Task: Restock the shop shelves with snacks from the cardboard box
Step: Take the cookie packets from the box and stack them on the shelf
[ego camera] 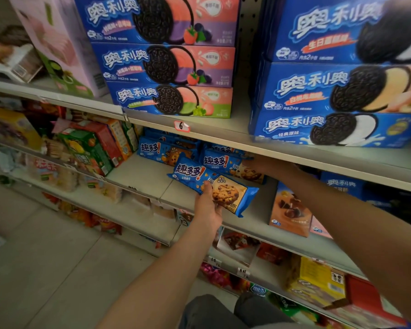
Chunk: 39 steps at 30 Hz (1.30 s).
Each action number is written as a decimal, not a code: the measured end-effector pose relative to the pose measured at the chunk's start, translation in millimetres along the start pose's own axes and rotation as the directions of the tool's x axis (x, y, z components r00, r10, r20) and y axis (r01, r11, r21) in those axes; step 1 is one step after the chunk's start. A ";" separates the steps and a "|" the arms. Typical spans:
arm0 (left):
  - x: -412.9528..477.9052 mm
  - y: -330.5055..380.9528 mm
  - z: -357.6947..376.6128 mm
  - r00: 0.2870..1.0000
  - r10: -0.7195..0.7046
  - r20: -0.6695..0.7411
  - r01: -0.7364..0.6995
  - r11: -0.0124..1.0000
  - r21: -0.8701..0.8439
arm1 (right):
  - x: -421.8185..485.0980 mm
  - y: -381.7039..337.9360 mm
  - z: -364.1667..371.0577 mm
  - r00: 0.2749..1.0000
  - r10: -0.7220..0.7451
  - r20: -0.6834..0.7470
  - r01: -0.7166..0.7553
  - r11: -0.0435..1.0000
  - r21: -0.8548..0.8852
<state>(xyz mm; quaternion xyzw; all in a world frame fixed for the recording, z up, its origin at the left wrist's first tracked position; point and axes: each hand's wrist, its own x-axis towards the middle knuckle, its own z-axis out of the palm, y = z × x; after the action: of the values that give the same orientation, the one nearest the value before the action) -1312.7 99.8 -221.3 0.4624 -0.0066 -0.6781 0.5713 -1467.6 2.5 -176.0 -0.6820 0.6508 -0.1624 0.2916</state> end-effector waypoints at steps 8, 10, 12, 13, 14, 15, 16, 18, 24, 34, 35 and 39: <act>-12.5 2.2 12.1 0.996 -0.039 0.078 0.035 0.998 0.058 | -34.9 -43.0 -10.2 0.830 -0.005 0.558 -0.058 0.994 0.095; -12.3 4.5 15.7 0.993 -0.045 0.111 0.036 0.996 0.076 | -28.1 -43.7 -12.0 0.832 0.036 0.554 -0.091 0.993 0.072; -9.8 4.6 17.2 0.989 -0.067 0.128 0.054 0.993 0.104 | -24.4 -40.2 -11.9 0.816 0.071 0.574 -0.115 0.992 0.042; -9.0 3.5 18.0 0.988 -0.087 0.126 0.071 0.990 0.125 | -22.3 -35.6 -10.6 0.816 0.076 0.572 -0.118 0.992 0.037; -8.5 2.7 18.6 0.987 -0.111 0.118 0.094 0.986 0.137 | -19.8 -31.1 -9.7 0.822 0.076 0.564 -0.116 0.993 0.035; -7.2 2.6 18.5 0.986 -0.131 0.106 0.115 0.983 0.145 | -20.8 -29.8 -9.2 0.834 0.068 0.547 -0.094 0.995 0.020; -4.9 2.2 19.4 0.984 -0.152 0.094 0.137 0.979 0.154 | -21.4 -28.1 -9.0 0.846 0.055 0.530 -0.078 0.997 0.022; -0.9 3.5 22.0 0.981 -0.181 0.067 0.165 0.968 0.188 | -16.9 -24.7 -8.8 0.873 0.039 0.486 -0.035 0.999 -0.016; 8.6 18.8 30.4 0.982 -0.188 0.011 0.176 0.935 0.308 | -13.1 -22.8 -2.0 0.932 0.022 0.363 0.105 0.939 -0.327; 31.5 31.5 40.6 0.991 -0.132 -0.012 0.124 0.894 0.431 | -1.7 -10.1 19.9 0.984 -0.009 0.179 0.091 0.885 -0.456; 31.9 31.4 41.8 0.991 -0.134 -0.012 0.127 0.899 0.419 | -1.0 -9.9 21.8 0.985 -0.006 0.171 0.085 0.885 -0.457; 26.0 33.3 43.4 0.985 -0.171 -0.039 0.173 0.906 0.386 | -9.3 -14.9 30.2 0.996 -0.025 0.088 0.063 0.887 -0.457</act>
<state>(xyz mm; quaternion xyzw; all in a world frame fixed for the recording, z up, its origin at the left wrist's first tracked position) -1312.5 45.4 -194.6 0.5666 -0.0987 -0.7099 0.4066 -1438.6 17.0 -188.9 -0.7520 0.6430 0.0169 0.1441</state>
